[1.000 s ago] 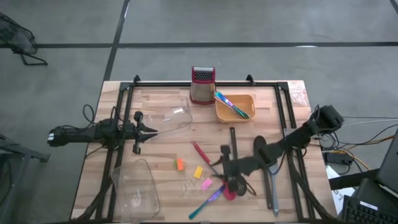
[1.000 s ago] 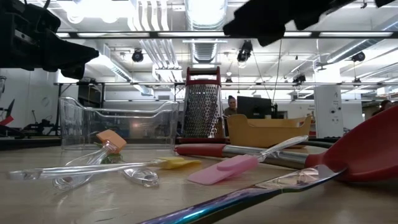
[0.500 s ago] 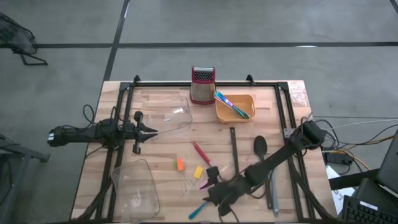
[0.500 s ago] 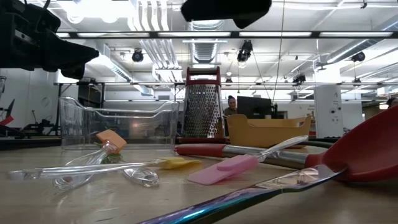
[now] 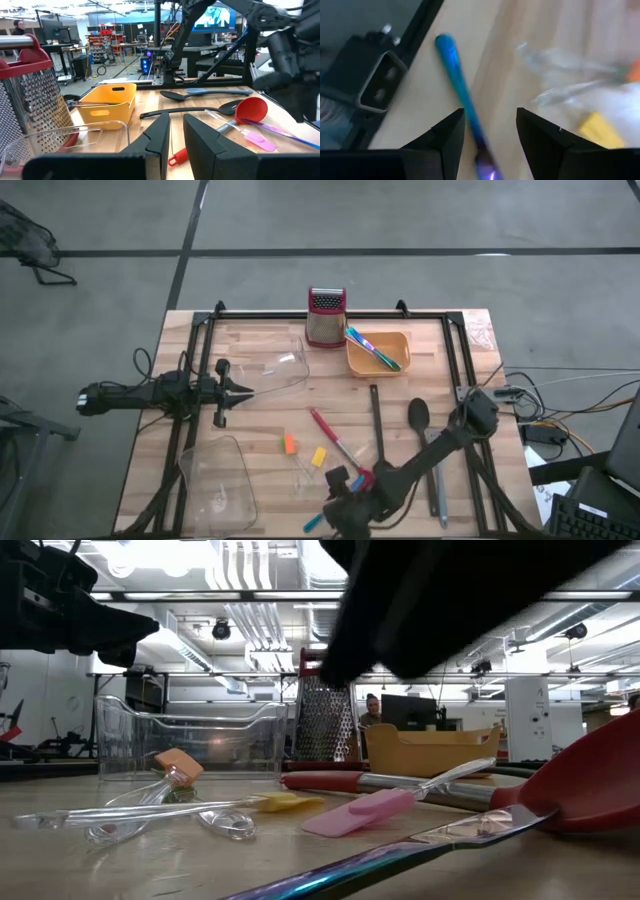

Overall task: Pick & Place Kitchen Items
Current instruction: Put the blue knife into the yellow bin

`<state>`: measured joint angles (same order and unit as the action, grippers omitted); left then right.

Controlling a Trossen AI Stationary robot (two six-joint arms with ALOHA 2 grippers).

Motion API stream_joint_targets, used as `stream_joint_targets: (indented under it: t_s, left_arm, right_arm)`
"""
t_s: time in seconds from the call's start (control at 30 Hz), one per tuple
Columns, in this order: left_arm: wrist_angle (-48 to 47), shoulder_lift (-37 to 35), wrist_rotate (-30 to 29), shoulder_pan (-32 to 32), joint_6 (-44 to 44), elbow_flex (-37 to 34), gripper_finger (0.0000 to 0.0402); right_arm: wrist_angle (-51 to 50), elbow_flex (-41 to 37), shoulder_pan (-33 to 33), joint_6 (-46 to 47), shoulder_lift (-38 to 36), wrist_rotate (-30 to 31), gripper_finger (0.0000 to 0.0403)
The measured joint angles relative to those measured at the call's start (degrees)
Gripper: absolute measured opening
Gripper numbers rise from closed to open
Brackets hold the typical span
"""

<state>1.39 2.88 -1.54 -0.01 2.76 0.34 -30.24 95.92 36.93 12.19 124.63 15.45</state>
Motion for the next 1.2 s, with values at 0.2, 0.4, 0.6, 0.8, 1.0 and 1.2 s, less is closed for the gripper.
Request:
stream_joint_targets:
  t_s: [0.2, 0.4, 0.6, 0.8, 1.0, 1.2]
  left_arm:
    - [0.0, 0.0, 0.0, 0.0, 0.0, 0.0, 0.0062]
    - [0.0, 0.0, 0.0, 0.0, 0.0, 0.0, 0.0062]
    - [0.0, 0.0, 0.0, 0.0, 0.0, 0.0, 0.0062]
    - [0.0, 0.0, 0.0, 0.0, 0.0, 0.0, 0.0062]
    - [0.0, 0.0, 0.0, 0.0, 0.0, 0.0, 0.0062]
    - [0.0, 0.0, 0.0, 0.0, 0.0, 0.0, 0.0062]
  right_arm:
    - [-12.6, 10.9, 0.2, 0.7, 6.3, -3.5, 0.0161]
    - [-21.6, 18.2, 0.2, -0.1, 10.7, -3.5, 0.0152]
    - [-21.9, 21.1, 0.2, -0.6, 13.3, -3.5, 0.0145]
    - [-22.6, 21.0, -0.4, -0.7, 13.9, -3.3, 0.0148]
    - [-22.8, 19.8, -1.1, -0.6, 14.0, -3.4, 0.0161]
    - [-22.1, 18.0, -1.7, -0.1, 13.8, -4.1, 0.0160]
